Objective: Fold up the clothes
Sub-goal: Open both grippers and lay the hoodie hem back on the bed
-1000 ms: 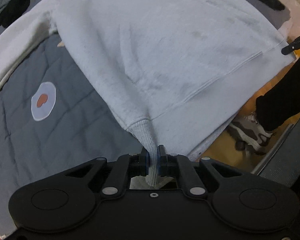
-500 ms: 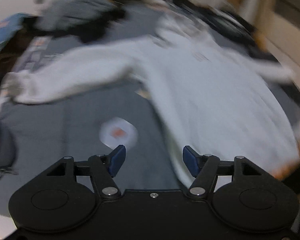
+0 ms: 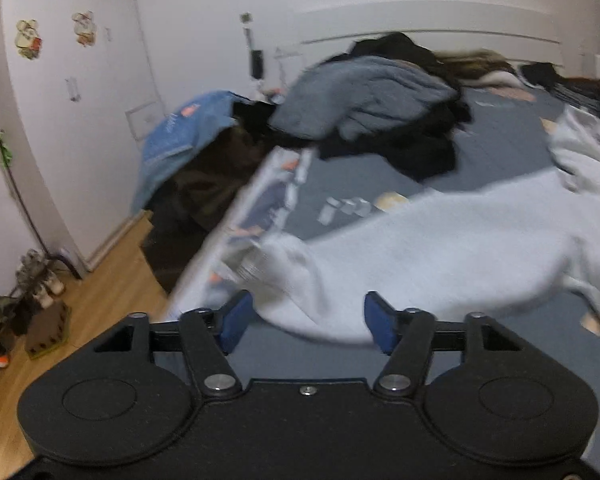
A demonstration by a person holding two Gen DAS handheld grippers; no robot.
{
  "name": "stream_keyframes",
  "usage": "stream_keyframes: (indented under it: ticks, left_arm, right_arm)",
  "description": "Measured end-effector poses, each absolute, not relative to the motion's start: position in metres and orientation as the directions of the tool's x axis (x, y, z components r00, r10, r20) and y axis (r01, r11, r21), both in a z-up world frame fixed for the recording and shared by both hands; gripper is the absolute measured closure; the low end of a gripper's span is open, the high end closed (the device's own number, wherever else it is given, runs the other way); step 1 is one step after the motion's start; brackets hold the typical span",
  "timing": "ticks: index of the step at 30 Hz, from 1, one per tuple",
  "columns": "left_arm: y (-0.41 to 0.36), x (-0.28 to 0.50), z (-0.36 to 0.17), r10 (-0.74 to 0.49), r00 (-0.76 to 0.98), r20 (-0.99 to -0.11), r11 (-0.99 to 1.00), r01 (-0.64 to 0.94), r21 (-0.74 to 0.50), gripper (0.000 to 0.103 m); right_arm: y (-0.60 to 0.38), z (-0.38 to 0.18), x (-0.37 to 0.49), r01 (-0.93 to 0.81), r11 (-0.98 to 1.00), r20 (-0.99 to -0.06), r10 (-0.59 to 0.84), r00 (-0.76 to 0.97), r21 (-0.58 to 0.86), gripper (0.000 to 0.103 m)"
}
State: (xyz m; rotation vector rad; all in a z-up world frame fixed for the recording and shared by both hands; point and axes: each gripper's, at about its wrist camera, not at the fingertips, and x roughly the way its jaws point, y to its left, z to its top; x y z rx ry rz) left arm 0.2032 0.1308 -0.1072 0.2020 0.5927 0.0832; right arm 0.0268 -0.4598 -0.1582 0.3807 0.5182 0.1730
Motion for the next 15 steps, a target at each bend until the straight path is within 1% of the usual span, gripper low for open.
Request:
stream_keyframes:
  ticks: [1, 4, 5, 8, 10, 12, 14, 15]
  left_arm:
    - [0.137, 0.216, -0.108, 0.141, 0.817, -0.559, 0.978, -0.027, 0.208, 0.060]
    - [0.152, 0.249, -0.111, 0.137, 0.792, -0.594, 0.985, -0.048, 0.164, 0.060]
    - [0.158, 0.258, -0.112, 0.133, 0.785, -0.605, 0.988, -0.056, 0.144, 0.058]
    - [0.173, 0.283, -0.122, 0.136, 0.763, -0.632, 0.991, -0.106, 0.086, 0.058]
    - [0.181, 0.303, -0.133, 0.150, 0.725, -0.672, 0.988, -0.137, 0.073, 0.059]
    - [0.186, 0.318, -0.146, 0.176, 0.684, -0.708, 0.984, -0.152, 0.098, 0.077]
    - [0.194, 0.328, -0.154, 0.192, 0.665, -0.722, 0.979, -0.182, 0.093, 0.092]
    - [0.201, 0.330, -0.156, 0.189, 0.659, -0.728, 0.977, -0.198, 0.075, 0.093]
  right_arm:
    - [-0.455, -0.160, 0.030, -0.078, 0.914, -0.442, 0.265, 0.857, 0.397, 0.046]
    - [-0.443, -0.168, 0.037, -0.106, 0.912, -0.427, 0.286, 0.858, 0.397, 0.046]
    - [-0.439, -0.170, 0.040, -0.112, 0.911, -0.426, 0.292, 0.856, 0.397, 0.046]
    - [-0.434, -0.175, 0.045, -0.113, 0.909, -0.437, 0.298, 0.849, 0.401, 0.046]
    - [-0.431, -0.179, 0.048, -0.113, 0.908, -0.444, 0.303, 0.843, 0.404, 0.046]
    - [-0.428, -0.183, 0.052, -0.113, 0.907, -0.451, 0.307, 0.838, 0.406, 0.046]
    - [-0.424, -0.187, 0.055, -0.114, 0.906, -0.458, 0.311, 0.832, 0.409, 0.046]
    - [-0.423, -0.189, 0.057, -0.114, 0.905, -0.462, 0.314, 0.830, 0.410, 0.046]
